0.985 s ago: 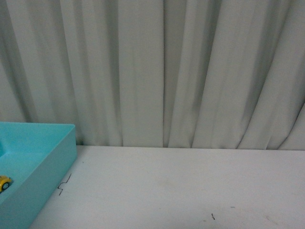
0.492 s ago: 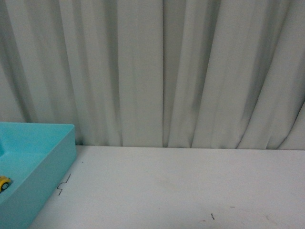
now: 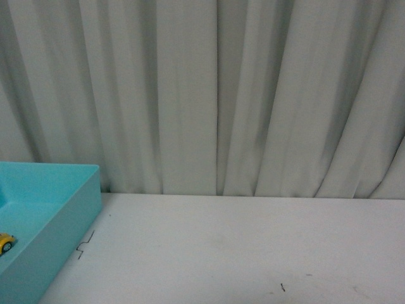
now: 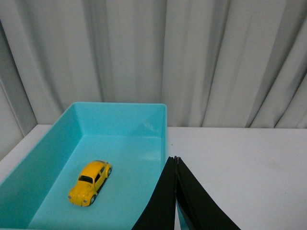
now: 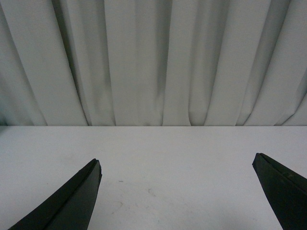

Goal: Wind up and store yellow beetle toy

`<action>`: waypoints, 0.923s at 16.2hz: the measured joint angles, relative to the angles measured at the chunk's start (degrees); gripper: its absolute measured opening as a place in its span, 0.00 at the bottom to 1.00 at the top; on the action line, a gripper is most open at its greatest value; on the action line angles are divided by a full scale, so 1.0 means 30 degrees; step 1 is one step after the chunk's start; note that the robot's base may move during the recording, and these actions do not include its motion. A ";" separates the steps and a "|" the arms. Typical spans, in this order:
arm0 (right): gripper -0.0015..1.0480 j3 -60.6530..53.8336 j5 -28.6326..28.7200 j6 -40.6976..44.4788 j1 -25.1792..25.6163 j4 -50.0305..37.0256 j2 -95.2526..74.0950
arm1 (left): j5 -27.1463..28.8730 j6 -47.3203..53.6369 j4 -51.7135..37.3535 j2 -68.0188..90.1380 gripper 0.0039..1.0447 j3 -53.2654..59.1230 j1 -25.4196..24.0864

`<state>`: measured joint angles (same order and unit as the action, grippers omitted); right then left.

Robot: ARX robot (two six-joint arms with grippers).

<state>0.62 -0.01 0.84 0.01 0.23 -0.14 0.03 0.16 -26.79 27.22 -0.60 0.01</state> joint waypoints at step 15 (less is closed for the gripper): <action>0.94 0.0000 -0.0022 0.0000 0.0000 0.0007 0.0000 | -0.0007 0.0000 0.8276 -0.7446 0.01 0.0000 0.0000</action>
<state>0.62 -0.08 0.84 0.01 0.25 -0.14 0.01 0.16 -1.96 4.89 -0.60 0.01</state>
